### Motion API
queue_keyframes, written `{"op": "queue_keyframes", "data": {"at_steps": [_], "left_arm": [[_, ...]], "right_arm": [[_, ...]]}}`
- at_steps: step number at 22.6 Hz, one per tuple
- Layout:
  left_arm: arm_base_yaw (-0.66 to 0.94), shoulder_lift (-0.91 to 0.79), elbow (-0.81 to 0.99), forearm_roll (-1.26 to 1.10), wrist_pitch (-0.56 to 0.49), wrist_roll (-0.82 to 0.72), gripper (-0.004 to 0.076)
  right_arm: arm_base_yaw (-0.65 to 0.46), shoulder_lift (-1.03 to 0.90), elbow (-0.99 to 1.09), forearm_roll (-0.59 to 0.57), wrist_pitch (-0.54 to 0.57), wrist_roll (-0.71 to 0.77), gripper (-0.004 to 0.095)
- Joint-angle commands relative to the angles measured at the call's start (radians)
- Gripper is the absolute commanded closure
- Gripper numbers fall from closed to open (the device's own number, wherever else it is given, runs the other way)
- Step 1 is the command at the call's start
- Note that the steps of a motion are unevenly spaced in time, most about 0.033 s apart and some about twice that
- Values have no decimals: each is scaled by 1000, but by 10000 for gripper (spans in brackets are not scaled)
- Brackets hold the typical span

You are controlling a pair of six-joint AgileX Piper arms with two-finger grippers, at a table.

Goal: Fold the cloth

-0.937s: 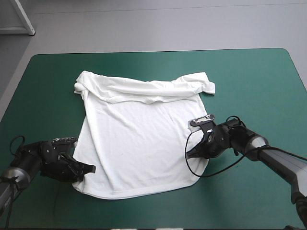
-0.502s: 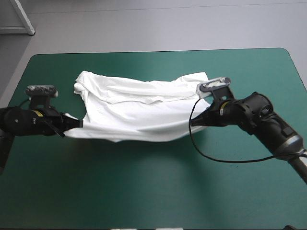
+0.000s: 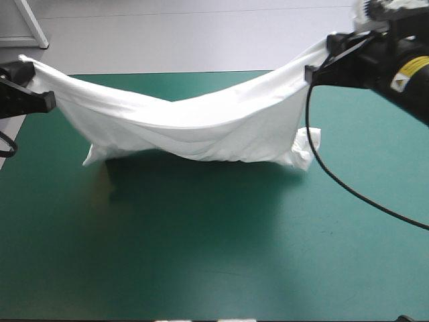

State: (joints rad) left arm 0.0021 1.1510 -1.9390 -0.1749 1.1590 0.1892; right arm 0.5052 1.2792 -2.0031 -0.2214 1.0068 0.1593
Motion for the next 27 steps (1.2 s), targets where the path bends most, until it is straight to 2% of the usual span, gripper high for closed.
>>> {"op": "queue_keyframes", "data": {"at_steps": [1, 3, 7, 9, 10, 14, 16, 18, 21, 23, 27], "left_arm": [[-5, 13, -129, -9, -120, 28, 733], [-5, 32, -210, -4, -144, 33, 733], [-5, 35, -314, 39, -263, 46, 733], [-5, 38, -353, 51, -343, 103, 733], [-5, 42, -362, 71, -351, 106, 733], [-5, 96, -369, 64, -389, 108, 733], [-5, 204, -369, 2, -464, 104, 733], [-5, 262, -369, -46, -504, 108, 733], [-5, 343, -383, -151, -554, 138, 733], [-5, 400, -425, -210, -541, 176, 733], [-5, 489, -547, -227, -497, 181, 733]], "right_arm": [[0, -29, -151, -58, -68, -36, 921], [0, -29, -241, -59, -68, -69, 921], [0, -29, -378, -50, -79, -121, 921], [0, -31, -430, -54, -117, -182, 921], [0, -33, -439, -54, -138, -189, 921], [0, -1, -436, -42, -269, -189, 923], [0, 92, -434, -99, -404, -191, 923], [0, 148, -434, -154, -455, -159, 923], [-2, 242, -434, -267, -539, -25, 923], [-21, 296, -438, -339, -611, 87, 923], [-53, 355, -481, -349, -682, 183, 923]]}}
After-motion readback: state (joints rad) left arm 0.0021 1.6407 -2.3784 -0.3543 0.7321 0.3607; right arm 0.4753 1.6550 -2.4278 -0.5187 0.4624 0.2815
